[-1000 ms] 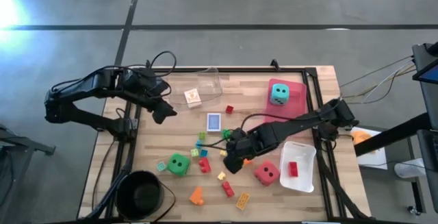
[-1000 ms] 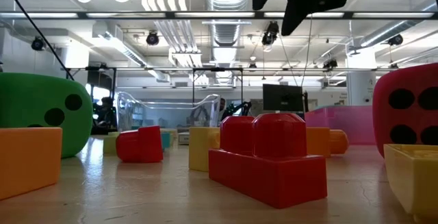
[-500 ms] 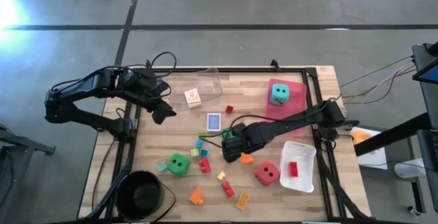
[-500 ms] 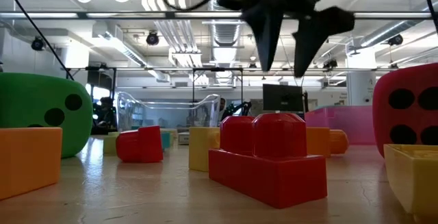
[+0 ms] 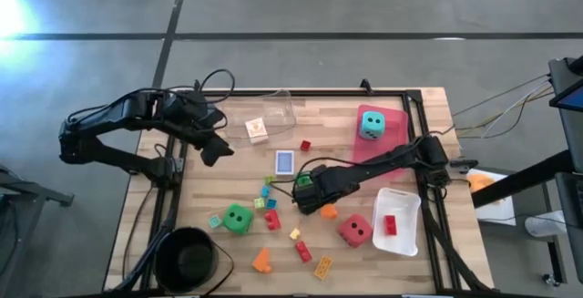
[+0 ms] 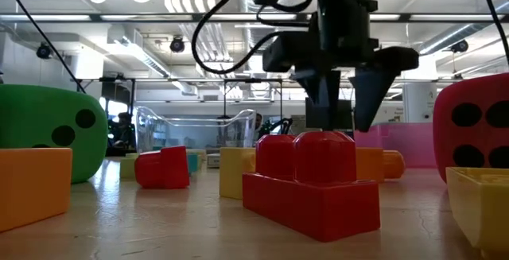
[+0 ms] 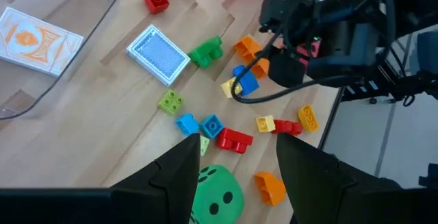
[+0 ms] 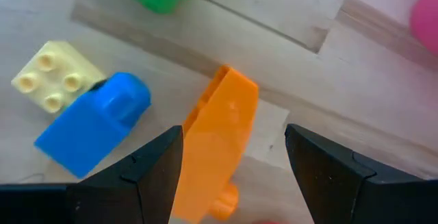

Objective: Pick & Place Toys
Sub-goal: Put the orange game piece into the white bin

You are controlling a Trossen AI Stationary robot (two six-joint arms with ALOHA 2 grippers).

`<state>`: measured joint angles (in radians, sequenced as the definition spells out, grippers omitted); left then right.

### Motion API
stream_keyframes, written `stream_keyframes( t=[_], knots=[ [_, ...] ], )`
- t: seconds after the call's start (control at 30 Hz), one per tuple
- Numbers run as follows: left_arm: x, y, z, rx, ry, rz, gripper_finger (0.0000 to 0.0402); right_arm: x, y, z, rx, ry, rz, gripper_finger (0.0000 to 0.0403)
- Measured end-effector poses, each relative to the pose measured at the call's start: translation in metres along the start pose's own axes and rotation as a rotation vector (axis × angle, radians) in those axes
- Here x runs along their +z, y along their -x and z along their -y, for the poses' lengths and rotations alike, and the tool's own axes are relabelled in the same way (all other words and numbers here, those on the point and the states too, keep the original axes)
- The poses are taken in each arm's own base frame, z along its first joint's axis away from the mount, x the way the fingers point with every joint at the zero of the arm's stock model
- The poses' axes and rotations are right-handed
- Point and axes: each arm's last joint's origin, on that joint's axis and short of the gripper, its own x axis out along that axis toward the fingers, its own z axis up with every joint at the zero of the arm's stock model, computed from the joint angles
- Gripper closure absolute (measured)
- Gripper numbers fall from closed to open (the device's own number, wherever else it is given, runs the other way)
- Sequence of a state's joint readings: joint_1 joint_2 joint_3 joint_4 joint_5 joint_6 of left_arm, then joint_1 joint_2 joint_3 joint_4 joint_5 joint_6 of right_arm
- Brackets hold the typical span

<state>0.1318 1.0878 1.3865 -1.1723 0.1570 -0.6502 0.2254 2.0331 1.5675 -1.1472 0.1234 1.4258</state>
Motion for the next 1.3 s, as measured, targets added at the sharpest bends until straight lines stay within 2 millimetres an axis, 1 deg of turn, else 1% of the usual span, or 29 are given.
stream_keyframes(
  t=[0.17, 0.43, 0.6, 0.7, 0.83, 0.9, 1.07, 1.2, 1.3],
  knots=[
    [-0.001, 0.002, 0.000, -0.012, -0.012, -0.001, 0.0205, 0.007, -0.007, -0.002, 0.089, -0.037, 0.013, 0.0151],
    [-0.002, 0.004, 0.000, -0.030, -0.016, -0.005, 0.0205, 0.004, -0.024, 0.007, 0.040, -0.118, 0.001, 0.0151],
    [-0.002, 0.005, 0.000, -0.031, -0.018, -0.004, 0.0205, 0.003, -0.027, 0.002, 0.101, -0.134, -0.016, 0.0157],
    [-0.002, 0.005, 0.000, -0.032, -0.019, -0.005, 0.0205, 0.002, -0.027, 0.000, 0.123, -0.151, -0.016, 0.0187],
    [-0.003, 0.005, 0.000, -0.042, -0.021, -0.009, 0.0205, 0.001, -0.029, 0.001, 0.118, -0.152, -0.013, 0.0254],
    [-0.003, 0.006, 0.000, -0.044, -0.021, -0.009, 0.0205, 0.000, -0.030, 0.003, 0.114, -0.158, -0.015, 0.0280],
    [-0.003, 0.006, 0.000, -0.048, -0.028, -0.011, 0.0205, 0.000, -0.033, 0.005, 0.105, -0.160, -0.027, 0.0285],
    [-0.003, 0.006, 0.000, -0.048, -0.029, -0.011, 0.0205, -0.001, -0.034, 0.006, 0.102, -0.160, -0.042, 0.0257],
    [-0.003, 0.006, 0.000, -0.048, -0.029, -0.011, 0.0205, -0.002, -0.038, 0.006, 0.089, -0.157, -0.055, 0.0247]
  ],
)
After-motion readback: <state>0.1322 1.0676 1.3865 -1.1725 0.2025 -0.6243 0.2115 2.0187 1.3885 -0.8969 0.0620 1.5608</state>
